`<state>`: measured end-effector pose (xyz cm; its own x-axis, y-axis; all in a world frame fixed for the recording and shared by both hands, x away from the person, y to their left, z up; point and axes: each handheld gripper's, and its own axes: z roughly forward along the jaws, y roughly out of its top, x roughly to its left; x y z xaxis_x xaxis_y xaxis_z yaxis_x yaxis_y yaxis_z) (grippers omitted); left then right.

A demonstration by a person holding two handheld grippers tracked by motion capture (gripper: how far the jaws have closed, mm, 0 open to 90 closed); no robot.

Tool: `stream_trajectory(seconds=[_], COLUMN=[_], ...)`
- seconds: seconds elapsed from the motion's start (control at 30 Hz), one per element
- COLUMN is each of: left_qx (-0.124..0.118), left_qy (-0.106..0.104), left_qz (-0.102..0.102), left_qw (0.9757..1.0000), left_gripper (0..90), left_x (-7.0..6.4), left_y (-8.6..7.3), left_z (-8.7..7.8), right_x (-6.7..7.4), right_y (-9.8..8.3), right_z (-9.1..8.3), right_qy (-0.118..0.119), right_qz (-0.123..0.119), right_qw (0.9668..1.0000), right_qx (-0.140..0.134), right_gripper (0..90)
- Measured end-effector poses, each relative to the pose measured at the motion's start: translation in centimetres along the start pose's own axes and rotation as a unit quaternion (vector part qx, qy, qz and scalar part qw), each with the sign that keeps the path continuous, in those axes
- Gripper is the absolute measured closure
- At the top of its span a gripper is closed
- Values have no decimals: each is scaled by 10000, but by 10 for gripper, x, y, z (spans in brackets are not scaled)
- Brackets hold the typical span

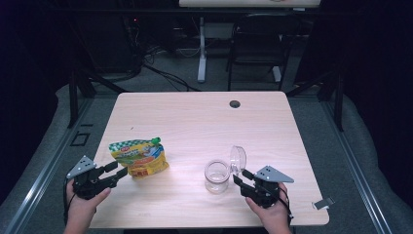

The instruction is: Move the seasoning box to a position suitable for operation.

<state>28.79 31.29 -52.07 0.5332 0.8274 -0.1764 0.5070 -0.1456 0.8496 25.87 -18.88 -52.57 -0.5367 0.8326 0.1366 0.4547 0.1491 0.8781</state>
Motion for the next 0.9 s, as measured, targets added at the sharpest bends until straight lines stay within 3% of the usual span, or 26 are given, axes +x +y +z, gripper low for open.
stream_trajectory(seconds=[0.03, 0.13, 0.27, 0.53, 0.9], left_qx=[22, 1, 17, 94, 41], left_qy=[-135, -159, -376, -439, -604], left_qz=[-41, -110, -151, -113, -65], left_qw=[9999, 9998, 9992, 9989, 9981], left_gripper=[484, 490, 491, 529, 635], left_x=[2, 3, 6, 5, -10], left_y=[1, 2, 4, 6, 4], left_z=[5, 9, 18, 21, 16], right_x=[0, -1, -1, -4, -4], right_y=[-1, -1, -3, -4, -4], right_z=[0, 0, -1, -4, -2], right_qy=[-3, -6, -28, -56, -26], right_qz=[16, 49, 66, 137, 142], right_qw=[10000, 10000, 10000, 9999, 9999], right_qx=[0, 6, 21, -3, 0], right_gripper=[580, 578, 577, 577, 577])
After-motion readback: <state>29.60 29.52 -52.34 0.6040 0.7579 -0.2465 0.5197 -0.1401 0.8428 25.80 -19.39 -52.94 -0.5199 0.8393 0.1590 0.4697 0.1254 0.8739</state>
